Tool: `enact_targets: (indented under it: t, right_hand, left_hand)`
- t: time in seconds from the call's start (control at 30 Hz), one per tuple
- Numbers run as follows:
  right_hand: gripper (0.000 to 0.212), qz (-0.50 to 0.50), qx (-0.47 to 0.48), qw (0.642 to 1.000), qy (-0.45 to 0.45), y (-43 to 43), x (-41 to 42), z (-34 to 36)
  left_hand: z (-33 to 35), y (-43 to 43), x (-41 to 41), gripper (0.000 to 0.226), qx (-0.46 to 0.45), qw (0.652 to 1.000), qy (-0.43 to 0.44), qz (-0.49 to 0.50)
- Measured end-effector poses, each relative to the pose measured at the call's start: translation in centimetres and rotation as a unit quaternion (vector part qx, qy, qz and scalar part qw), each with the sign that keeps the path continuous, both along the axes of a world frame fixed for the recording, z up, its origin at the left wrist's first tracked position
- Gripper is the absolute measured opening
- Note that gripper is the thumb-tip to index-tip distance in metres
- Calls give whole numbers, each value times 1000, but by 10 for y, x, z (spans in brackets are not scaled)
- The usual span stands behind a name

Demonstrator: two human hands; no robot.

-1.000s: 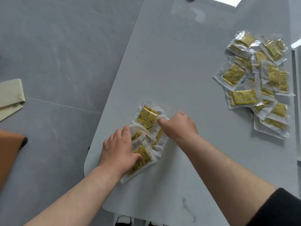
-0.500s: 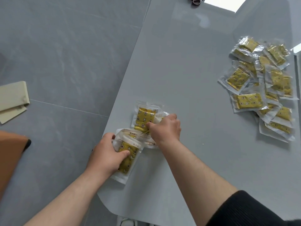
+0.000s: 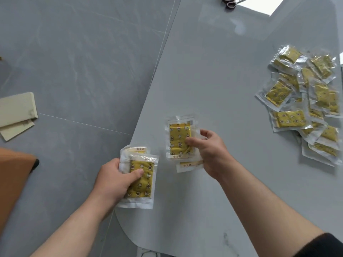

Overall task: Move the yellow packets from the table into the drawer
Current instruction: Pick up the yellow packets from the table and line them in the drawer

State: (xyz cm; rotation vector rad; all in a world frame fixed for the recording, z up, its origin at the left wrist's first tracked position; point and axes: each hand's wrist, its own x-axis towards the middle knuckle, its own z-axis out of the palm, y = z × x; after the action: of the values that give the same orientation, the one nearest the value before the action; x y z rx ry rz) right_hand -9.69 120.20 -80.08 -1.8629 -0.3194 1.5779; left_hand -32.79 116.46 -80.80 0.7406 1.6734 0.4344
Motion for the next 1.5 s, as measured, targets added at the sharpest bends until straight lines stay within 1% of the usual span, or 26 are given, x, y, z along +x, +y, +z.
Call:
enact_targets:
  t: [0.1, 0.17, 0.27, 0.37, 0.47, 0.57, 0.67, 0.73, 0.77, 0.83, 0.9, 0.97, 1.07, 1.17, 1.3, 1.4, 1.5]
  right_hand:
    - [35, -13, 6, 997, 74, -11, 12, 25]
    - [33, -21, 11, 993, 118, -19, 19, 52]
    - [39, -47, 32, 984, 167, -35, 28, 110]
    - [45, -79, 64, 975, 196, -57, 38, 175]
    - [43, -98, 82, 976, 174, -78, 49, 239]
    - [44, -152, 103, 972, 148, -103, 70, 300]
    - [49, -179, 140, 965, 132, -131, 95, 357]
    - [47, -199, 161, 959, 125, -155, 112, 390]
    - [44, -201, 173, 957, 118, -169, 119, 406]
    - [41, -208, 198, 952, 106, -201, 132, 434]
    - [39, -234, 225, 940, 103, -241, 148, 454]
    - [38, -251, 246, 931, 98, -286, 163, 469]
    - [39, -284, 268, 917, 80, -358, 180, 487]
    - [37, -339, 276, 897, 61, -427, 198, 498]
    - [36, -380, 274, 883, 41, -512, 227, 511]
    - [35, -413, 254, 875, 19, -558, 257, 516]
    - [41, -436, 239, 867, 24, -585, 287, 513]
  left_hand:
    - [24, 2, -4, 17, -24, 996, -59, 69]
    - [47, 5, -6, 13, -31, 991, -88, 94]
    - [100, 5, -4, 11, -28, 989, -115, 88]
    - [162, 2, 1, 15, -26, 989, -132, 65]
    - [219, -2, 10, 24, -22, 989, -141, 36]
    - [289, -6, 34, 37, 9, 989, -146, -3]
    - [347, -12, 69, 26, 51, 985, -159, -49]
    - [381, -17, 94, 32, 73, 978, -180, -77]
    - [395, -22, 106, 31, 83, 975, -185, -90]
    - [422, -35, 130, 19, 110, 968, -196, -107]
    - [443, -54, 156, 11, 115, 961, -221, -118]
    - [459, -81, 180, 14, 98, 953, -249, -139]
    - [475, -138, 211, 17, 47, 943, -279, -176]
    - [486, -203, 242, 19, 1, 937, -281, -206]
    - [497, -276, 285, 19, -61, 921, -305, -235]
    - [503, -311, 319, 16, -67, 913, -305, -264]
    - [507, -333, 354, 10, -35, 911, -287, -295]
